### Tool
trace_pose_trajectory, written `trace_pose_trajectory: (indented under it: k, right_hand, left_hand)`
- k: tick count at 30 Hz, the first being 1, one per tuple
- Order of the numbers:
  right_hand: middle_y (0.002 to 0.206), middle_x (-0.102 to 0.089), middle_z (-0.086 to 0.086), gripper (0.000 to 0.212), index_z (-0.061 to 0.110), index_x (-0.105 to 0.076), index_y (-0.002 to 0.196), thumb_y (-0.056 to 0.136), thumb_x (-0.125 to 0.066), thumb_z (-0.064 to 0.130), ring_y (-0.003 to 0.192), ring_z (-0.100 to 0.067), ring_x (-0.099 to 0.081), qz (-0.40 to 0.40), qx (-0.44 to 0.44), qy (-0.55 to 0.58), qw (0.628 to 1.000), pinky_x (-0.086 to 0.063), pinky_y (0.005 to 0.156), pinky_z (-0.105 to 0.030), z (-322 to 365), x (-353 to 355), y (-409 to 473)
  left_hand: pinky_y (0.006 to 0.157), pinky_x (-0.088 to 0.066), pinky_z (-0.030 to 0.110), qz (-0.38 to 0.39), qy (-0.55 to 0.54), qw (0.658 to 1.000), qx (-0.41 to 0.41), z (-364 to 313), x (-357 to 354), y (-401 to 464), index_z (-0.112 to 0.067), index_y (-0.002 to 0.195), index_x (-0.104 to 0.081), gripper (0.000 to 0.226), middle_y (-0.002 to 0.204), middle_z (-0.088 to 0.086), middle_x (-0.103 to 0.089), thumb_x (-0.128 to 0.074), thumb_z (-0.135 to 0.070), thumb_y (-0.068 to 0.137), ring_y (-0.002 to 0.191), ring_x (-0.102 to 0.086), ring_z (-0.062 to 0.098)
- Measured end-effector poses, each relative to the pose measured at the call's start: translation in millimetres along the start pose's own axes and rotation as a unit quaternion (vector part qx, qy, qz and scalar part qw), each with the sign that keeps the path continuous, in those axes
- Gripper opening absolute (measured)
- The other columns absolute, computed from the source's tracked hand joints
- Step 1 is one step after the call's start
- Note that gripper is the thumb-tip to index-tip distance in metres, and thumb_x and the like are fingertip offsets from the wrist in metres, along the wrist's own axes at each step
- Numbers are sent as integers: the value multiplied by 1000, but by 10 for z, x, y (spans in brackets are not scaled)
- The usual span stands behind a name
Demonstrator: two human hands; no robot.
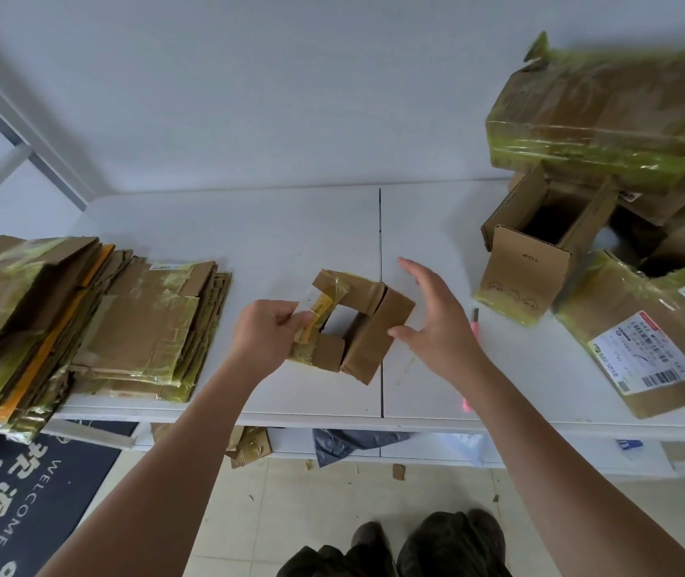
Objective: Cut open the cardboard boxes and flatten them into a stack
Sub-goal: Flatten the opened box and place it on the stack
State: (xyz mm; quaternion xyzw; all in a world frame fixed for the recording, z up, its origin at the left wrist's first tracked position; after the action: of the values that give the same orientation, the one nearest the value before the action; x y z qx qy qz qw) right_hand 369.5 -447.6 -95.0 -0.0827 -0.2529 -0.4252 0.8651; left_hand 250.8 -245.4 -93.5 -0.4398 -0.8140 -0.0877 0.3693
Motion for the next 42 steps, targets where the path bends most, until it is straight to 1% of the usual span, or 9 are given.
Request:
trace_pose_trajectory:
  k: [4,9,11,13,15,21,26,33,42]
  right_hand:
    - [146,-47,1,72,26,-41,145,84,-60,-8,135,-17,-42,56,65,-79,993,-40,111,-39,215,-180,123]
    - [121,-63,2,43,14,-59,124,84,-74,12,106,-15,-60,-76,68,-95,990,-49,85,-25,178,-221,148]
    - [119,-64,3,42,15,-59,122,84,-75,15,105,-15,-61,-100,44,-94,990,-45,81,-21,86,-200,142]
    - [115,-65,3,41,15,-58,119,84,-77,20,100,-13,-60,-106,9,-87,991,-48,82,-24,-27,-153,127]
    - [111,-65,4,40,16,-57,116,82,-78,23,97,-13,-59,-103,-26,-73,992,-52,83,-31,-136,-97,91]
    - [104,-65,8,39,19,-54,106,77,-81,21,96,-10,-60,-118,-94,-44,988,-41,68,-20,-347,-36,-108]
    - [102,-65,7,35,18,-54,104,80,-79,23,93,-10,-60,-121,-105,-48,986,-37,63,-10,-358,-42,-186]
    - [102,-63,7,34,11,-57,106,83,-77,25,88,-5,-51,-115,-103,-85,984,-21,75,11,-253,-7,-207]
    - [102,-65,8,34,15,-58,109,84,-75,29,91,-11,-60,-126,-83,-94,984,-38,65,-7,-192,-28,-171]
  left_hand:
    - [51,-24,27,0,69,997,-30,-120,-22,24,-20,55,-42,47,48,-8,-36,-58,-26,98,52,-34,18]
    - [55,-30,30,-28,119,992,-30,-178,-124,10,-25,74,-48,30,67,-3,-52,-42,-31,103,69,-50,24]
    - [65,-36,30,-16,126,991,-32,-193,-188,3,-30,104,-60,19,84,-5,-64,-49,-44,98,81,-58,23]
    - [78,-37,30,2,147,988,-42,-257,-250,6,-31,132,-49,51,112,-8,-68,-63,-53,88,99,-62,21]
    - [80,-34,30,7,156,986,-55,-344,-315,17,-29,132,-39,65,124,-12,-65,-73,-51,81,104,-61,21]
    - [67,-49,35,15,198,976,-92,-576,-462,-11,-29,100,-41,42,95,-4,-70,-74,-38,75,78,-61,29]
    - [57,-44,31,29,185,976,-110,-628,-436,-57,-24,93,-49,35,84,-2,-64,-75,-30,71,75,-59,28]
    - [53,-45,34,67,62,991,-101,-509,-378,36,-19,88,-61,29,80,3,-65,-79,-22,66,65,-54,23]
    - [59,-35,28,73,57,988,-122,-461,-348,21,-8,109,-67,24,80,12,-58,-69,-23,90,65,-43,17]
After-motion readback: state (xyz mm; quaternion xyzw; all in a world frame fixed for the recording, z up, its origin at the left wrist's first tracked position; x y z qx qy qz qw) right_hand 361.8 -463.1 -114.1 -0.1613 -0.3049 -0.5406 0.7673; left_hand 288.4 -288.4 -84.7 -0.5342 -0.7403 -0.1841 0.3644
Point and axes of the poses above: each hand's wrist, its own y-axis towards the middle knuckle, its own x-axis out of the back of the hand, z = x × y, the point moved 7 cm from there along y, towards the middle knuckle
